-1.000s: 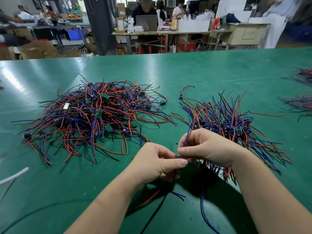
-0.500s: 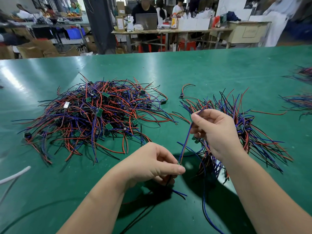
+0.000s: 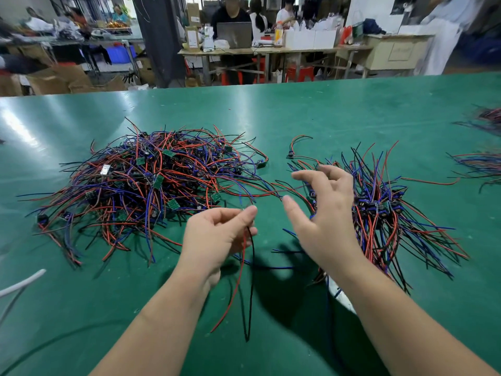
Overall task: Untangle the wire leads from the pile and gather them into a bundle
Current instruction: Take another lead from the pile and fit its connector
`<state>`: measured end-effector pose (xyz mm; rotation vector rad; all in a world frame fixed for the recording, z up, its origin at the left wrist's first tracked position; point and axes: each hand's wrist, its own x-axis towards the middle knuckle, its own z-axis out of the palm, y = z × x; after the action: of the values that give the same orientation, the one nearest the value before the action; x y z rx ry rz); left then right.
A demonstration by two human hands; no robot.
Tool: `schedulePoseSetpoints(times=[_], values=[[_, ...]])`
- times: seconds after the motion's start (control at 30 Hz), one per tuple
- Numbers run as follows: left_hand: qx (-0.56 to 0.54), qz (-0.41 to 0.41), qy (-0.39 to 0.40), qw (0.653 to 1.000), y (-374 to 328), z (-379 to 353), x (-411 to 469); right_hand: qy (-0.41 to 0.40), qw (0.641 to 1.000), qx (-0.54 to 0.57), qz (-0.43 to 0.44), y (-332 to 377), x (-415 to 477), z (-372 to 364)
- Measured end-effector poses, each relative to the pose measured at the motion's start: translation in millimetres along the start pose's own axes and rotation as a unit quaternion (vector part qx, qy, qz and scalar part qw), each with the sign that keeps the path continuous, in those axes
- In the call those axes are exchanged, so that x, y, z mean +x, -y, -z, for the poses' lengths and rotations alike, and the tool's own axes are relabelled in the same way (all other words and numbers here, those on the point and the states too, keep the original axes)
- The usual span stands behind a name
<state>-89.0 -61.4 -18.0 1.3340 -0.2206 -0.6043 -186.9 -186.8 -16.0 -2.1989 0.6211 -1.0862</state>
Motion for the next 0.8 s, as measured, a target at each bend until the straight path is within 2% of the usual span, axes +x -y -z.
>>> schedulePoseSetpoints(times=[0.17, 0.23, 0.3, 0.37, 0.43, 0.53, 0.7, 0.8], values=[[-0.150, 0.072, -0.039, 0.985, -10.1, 4.9, 6.0, -0.040, 0.998, -0.026, 0.037, 11.7, -6.8, -5.1], [-0.163, 0.094, -0.035, 0.981, -11.9, 4.2, 5.8, -0.003, 0.998, 0.001, 0.063, 7.9, -3.0, -2.7], [-0.125, 0.086, -0.005, 0.988, -8.4, 1.6, 3.3, 0.104, 0.992, 0.050, 0.052, 7.2, -2.4, -1.4], [-0.065, 0.064, 0.032, 0.995, -2.9, -1.6, -0.9, 0.170, 0.983, 0.033, 0.067, 6.1, -3.9, -3.4], [-0.021, 0.040, 0.049, 0.998, -0.6, -3.2, -3.8, 0.166, 0.981, 0.005, 0.096, 3.9, -4.5, -4.6], [0.008, 0.009, 0.054, 0.998, -2.2, -2.7, -5.0, 0.143, 0.987, 0.023, 0.074, 3.0, -3.1, -2.8], [0.047, -0.002, 0.061, 0.997, -2.0, -3.3, -7.0, 0.141, 0.983, 0.113, 0.016, 5.2, -5.3, -4.0], [0.055, -0.006, 0.069, 0.996, -3.3, -2.2, -6.3, 0.162, 0.968, 0.190, -0.031, 7.0, -2.6, -1.9]])
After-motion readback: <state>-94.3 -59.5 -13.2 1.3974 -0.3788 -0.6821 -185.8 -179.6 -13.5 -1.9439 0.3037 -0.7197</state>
